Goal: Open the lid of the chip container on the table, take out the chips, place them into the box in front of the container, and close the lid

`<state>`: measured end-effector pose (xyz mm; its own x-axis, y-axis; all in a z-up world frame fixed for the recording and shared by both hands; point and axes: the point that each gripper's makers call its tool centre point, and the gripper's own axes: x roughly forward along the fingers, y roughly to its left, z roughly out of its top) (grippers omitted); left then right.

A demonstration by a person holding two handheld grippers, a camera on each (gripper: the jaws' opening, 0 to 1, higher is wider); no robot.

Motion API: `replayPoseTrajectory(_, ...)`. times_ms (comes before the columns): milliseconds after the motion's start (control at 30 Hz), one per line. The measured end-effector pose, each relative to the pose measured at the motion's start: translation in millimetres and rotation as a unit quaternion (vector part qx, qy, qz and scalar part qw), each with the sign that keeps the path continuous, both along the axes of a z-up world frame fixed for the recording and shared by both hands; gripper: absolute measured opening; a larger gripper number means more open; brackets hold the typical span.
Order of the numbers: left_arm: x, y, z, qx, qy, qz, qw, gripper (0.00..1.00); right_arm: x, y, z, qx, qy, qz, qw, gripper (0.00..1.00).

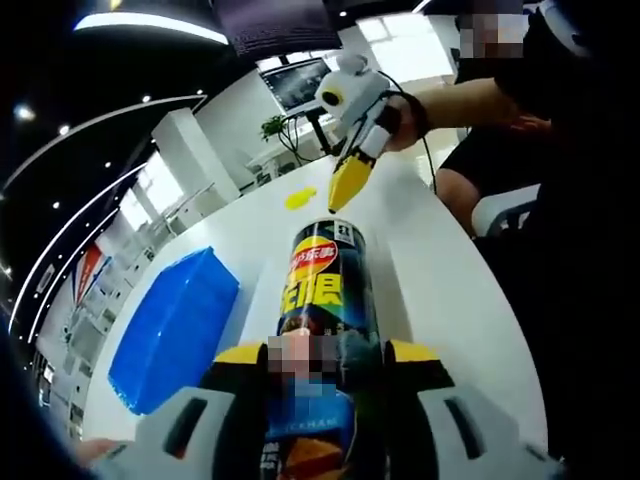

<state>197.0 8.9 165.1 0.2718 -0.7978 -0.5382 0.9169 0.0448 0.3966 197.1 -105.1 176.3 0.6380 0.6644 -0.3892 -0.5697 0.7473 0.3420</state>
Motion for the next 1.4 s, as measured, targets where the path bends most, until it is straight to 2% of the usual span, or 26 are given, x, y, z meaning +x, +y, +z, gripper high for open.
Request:
replayPoseTrajectory(200,-0.6,-1,-0.9,-0.001,-0.003,0.001,1.0000,0.47,1,2,-4.1,0.005,0.009,0.003,0.9999,0.01)
replayPoseTrajectory(367,-1.7,-2,-1.3,-0.002,-0.004,0.001,1.0000,0.47,2,-2,-4.5,-0.007,0.006,0.000,1.0000,0.01)
replayPoseTrajectory(500,-2.0,-2,-2.0,0.001,-0.006,0.001,1.0000,0.47,1,0,2.3,0.011,0.004,0.002,0.9999,0.01)
replayPoseTrajectory(600,-1.9,-3,-2.6,0.002,-0.008,0.000,1.0000,0.47,4,-6,-4.2,-0.024,-0.003,-0.001,0.9997,0.01)
replayPoseTrajectory(733,-2.5,-4,-3.4,0.004,-0.011,-0.001,0.9999,0.48,6,-6,-4.8,-0.007,0.004,-0.005,1.0000,0.01)
replayPoseTrajectory(967,-0.8,-3,-4.2,0.006,-0.013,-0.002,0.9999,0.48,7,-11,-10.3,-0.032,0.003,-0.007,0.9994,0.01)
replayPoseTrajectory(1100,0.8,-2,-4.8,0.007,-0.013,-0.001,0.9999,0.48,8,-3,0.7,0.003,0.001,-0.012,0.9999,0.01)
replayPoseTrajectory(1200,0.9,-2,-5.4,0.008,-0.013,-0.001,0.9999,0.49,8,0,3.0,0.009,0.003,-0.007,0.9999,0.01)
replayPoseTrajectory(1400,1.8,-1,-6.3,0.009,-0.012,-0.001,0.9999,0.49,12,-4,-6.7,-0.001,0.010,-0.011,0.9999,0.02)
